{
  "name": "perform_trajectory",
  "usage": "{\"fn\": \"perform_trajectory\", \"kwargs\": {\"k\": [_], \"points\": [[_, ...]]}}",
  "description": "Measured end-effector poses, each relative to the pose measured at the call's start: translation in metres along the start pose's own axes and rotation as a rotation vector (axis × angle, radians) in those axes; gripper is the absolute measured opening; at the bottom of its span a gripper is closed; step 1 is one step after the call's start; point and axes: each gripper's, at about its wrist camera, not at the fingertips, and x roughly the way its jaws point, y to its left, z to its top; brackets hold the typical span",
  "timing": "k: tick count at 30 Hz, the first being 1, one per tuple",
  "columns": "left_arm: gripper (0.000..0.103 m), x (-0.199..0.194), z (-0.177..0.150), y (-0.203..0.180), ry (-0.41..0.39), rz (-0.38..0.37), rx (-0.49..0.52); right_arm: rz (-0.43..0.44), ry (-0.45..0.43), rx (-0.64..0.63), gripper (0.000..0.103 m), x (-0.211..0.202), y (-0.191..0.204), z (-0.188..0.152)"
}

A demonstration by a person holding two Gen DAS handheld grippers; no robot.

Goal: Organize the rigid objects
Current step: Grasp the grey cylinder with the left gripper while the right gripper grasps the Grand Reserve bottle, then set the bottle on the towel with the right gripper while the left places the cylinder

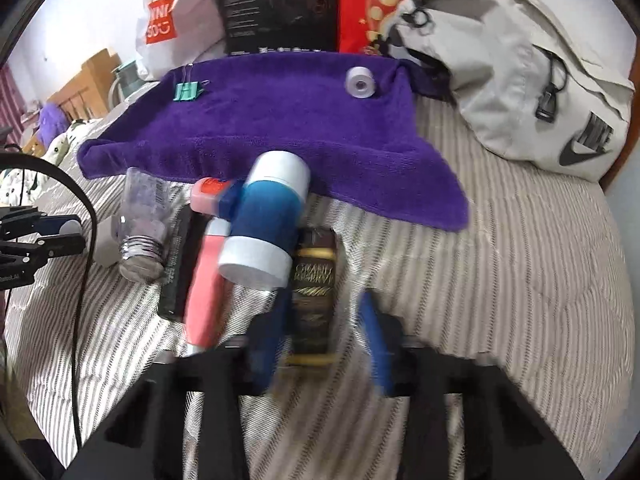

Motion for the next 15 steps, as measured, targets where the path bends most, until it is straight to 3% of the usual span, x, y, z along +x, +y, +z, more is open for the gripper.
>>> {"fn": "perform_trajectory", "kwargs": {"k": [15], "points": [[0.034,0.0017,0.0014,-0.0017,-0.002,0.014,0.0,-0.019,-0.008,-0.037,0.023,0.0065,0.0036,0.0038]]}}
